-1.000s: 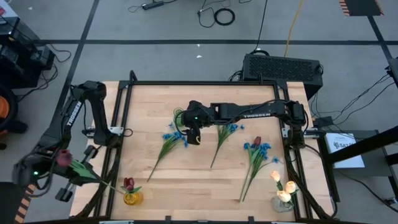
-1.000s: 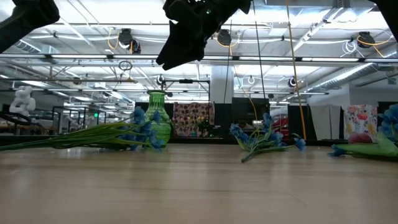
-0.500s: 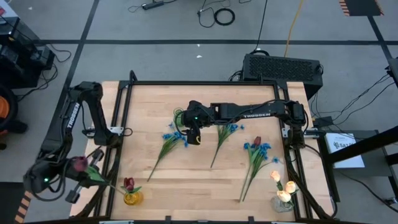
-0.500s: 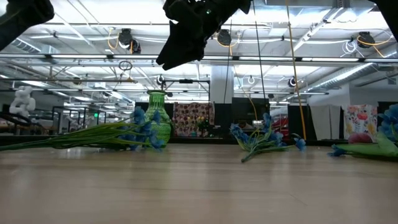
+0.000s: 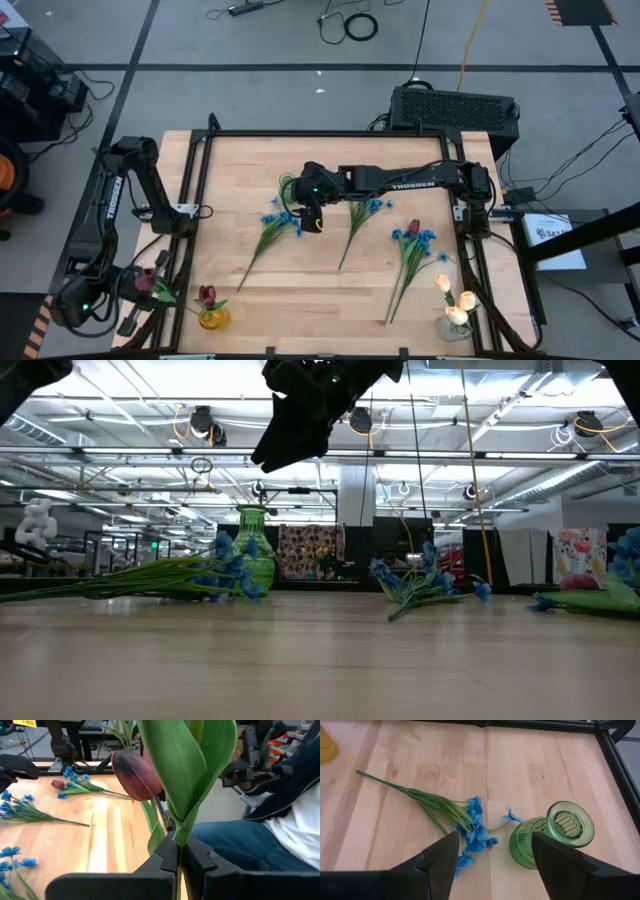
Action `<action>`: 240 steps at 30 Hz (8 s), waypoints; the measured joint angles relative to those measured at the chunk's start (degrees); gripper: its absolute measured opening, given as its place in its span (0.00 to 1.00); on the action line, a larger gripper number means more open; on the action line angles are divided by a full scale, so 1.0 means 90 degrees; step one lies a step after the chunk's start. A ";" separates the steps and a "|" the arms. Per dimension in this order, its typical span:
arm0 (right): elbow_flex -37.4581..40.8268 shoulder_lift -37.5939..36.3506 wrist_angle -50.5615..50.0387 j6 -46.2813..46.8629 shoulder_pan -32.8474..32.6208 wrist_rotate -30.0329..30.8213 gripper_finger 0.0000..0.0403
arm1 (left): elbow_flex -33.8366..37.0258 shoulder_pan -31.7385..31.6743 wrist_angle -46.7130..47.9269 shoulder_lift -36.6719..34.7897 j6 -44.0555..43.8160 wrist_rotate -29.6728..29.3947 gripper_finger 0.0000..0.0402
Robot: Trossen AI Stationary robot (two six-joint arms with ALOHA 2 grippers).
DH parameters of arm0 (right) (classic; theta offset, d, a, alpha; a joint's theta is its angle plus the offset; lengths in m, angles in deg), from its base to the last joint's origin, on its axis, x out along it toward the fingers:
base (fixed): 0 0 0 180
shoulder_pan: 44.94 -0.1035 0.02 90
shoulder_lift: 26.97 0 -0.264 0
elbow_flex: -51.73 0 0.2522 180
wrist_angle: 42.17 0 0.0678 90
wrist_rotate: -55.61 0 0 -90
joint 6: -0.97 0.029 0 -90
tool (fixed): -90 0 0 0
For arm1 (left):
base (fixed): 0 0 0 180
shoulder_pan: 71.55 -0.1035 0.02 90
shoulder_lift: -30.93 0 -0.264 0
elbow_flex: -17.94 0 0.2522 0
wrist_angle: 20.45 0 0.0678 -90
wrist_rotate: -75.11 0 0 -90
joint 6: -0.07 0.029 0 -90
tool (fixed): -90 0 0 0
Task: Sort flowers into vase by color
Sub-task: Put the left red flower into the yellow vase, then put the red flower into the yellow vase
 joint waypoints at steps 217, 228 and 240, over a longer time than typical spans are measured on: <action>0.1761 -0.1622 -0.6475 0.9849 -0.2732 0.1278 0.60 | 0.0155 -0.6534 -0.2646 -0.0256 0.5393 0.3464 0.10; 0.1972 -0.1554 -0.6383 1.0677 -0.2688 0.1018 0.60 | 0.0155 -0.6534 -0.2706 -0.0256 0.5340 0.3488 0.10; 0.1976 -0.0494 -0.6064 1.0664 -0.2732 0.0102 0.60 | 0.0155 -0.6534 -0.2704 -0.0256 0.5398 0.3488 0.10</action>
